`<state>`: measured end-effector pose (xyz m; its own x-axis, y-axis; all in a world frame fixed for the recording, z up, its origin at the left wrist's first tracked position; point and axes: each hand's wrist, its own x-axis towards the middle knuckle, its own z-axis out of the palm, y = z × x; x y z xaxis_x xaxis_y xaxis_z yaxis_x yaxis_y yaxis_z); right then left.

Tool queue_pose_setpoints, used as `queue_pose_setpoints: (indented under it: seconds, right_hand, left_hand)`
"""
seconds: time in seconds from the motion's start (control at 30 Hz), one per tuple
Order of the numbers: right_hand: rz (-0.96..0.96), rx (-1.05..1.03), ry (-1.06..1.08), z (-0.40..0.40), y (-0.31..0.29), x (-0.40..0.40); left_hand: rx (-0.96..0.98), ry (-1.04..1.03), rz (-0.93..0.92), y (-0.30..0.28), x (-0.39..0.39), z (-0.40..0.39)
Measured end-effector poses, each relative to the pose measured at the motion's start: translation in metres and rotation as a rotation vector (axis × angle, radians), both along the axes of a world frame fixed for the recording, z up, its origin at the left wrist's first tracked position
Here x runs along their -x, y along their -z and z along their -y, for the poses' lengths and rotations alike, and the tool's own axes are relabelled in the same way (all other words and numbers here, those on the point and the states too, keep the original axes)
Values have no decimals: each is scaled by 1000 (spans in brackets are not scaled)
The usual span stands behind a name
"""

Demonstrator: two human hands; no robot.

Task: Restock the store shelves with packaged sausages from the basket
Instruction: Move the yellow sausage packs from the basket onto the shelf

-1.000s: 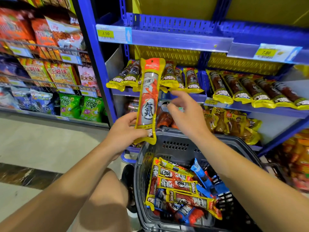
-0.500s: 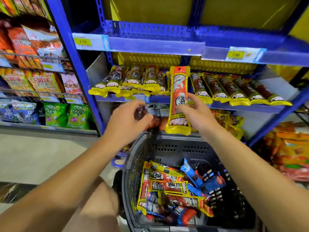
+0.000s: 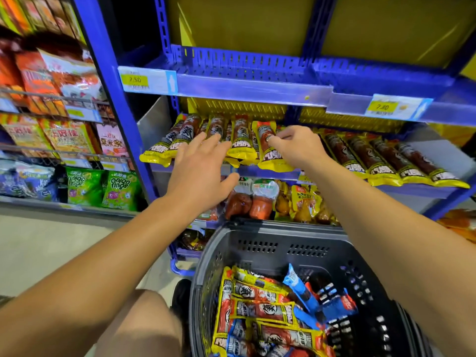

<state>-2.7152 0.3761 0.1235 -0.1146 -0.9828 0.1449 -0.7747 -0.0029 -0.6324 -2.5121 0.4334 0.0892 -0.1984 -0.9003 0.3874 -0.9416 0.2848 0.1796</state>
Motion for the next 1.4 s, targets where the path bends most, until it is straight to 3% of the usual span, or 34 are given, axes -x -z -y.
queue_pose_setpoints:
  seconds: [0.13,0.3,0.43,0.97,1.23,1.4]
  right_hand:
    - [-147,17,54,6,-3,-2]
    - [32,163,-138,-21,5,9]
    - [-225,164,-322,-29,16,26]
    - [-225,118,-225,-7,35,23]
    - [-439,271,-251,-72,57,55]
    - [-445,160,-334,-134,108,82]
  left_hand:
    - [-20,11,17,5,3,9]
    - [-12,54,18,9,9,19]
    - [-46,65,78,10,13,28]
    - [-32,90,97,5,15,21]
    - [-51,205,-33,25,43,-39]
    - [-193,268,-57,75,71,-77]
